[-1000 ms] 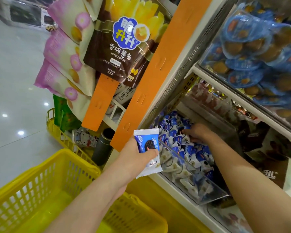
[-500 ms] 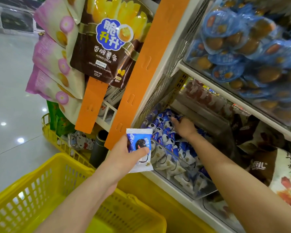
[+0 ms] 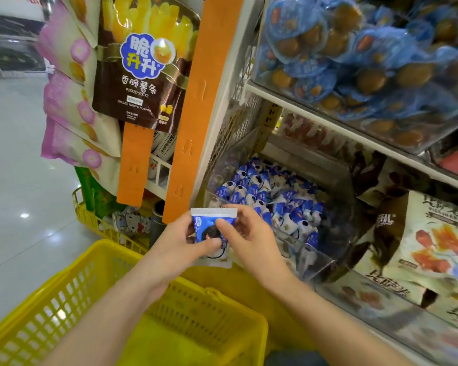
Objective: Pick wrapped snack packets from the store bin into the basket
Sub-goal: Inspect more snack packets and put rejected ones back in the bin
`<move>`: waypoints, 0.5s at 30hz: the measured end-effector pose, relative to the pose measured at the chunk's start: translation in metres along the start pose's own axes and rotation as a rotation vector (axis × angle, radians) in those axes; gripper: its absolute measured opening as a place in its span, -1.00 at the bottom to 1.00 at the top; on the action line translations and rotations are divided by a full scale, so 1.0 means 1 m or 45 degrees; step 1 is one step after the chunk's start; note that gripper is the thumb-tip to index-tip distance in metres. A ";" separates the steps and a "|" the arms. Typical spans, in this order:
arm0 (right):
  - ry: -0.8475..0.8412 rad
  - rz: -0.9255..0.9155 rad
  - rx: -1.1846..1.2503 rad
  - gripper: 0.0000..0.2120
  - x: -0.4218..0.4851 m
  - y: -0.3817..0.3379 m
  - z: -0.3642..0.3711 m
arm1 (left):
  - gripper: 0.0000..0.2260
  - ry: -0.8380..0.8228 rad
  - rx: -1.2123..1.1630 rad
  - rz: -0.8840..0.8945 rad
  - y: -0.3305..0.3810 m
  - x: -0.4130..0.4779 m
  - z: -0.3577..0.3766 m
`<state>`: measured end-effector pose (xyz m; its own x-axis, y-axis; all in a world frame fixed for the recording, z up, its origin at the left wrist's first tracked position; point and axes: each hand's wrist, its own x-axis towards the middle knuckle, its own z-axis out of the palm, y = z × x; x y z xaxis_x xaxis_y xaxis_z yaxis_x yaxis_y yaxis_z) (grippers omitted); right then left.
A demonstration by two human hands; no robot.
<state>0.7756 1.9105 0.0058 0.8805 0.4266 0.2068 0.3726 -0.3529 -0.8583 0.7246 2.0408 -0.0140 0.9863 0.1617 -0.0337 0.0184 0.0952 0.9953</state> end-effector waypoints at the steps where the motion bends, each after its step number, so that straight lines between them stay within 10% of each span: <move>1: -0.011 0.044 0.065 -0.87 0.000 0.001 -0.001 | -0.70 -0.019 0.008 0.009 -0.001 -0.001 0.000; 10: -0.109 0.138 0.154 -0.95 -0.009 0.008 -0.001 | -0.74 0.121 0.029 0.101 -0.008 0.001 0.003; 15: -0.025 -0.225 -0.360 -0.90 -0.010 0.011 -0.004 | -0.75 0.072 0.054 0.064 -0.008 -0.001 0.002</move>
<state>0.7722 1.8993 -0.0041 0.7900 0.5171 0.3294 0.5883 -0.4880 -0.6448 0.7242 2.0375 -0.0219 0.9753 0.2205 0.0122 -0.0224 0.0440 0.9988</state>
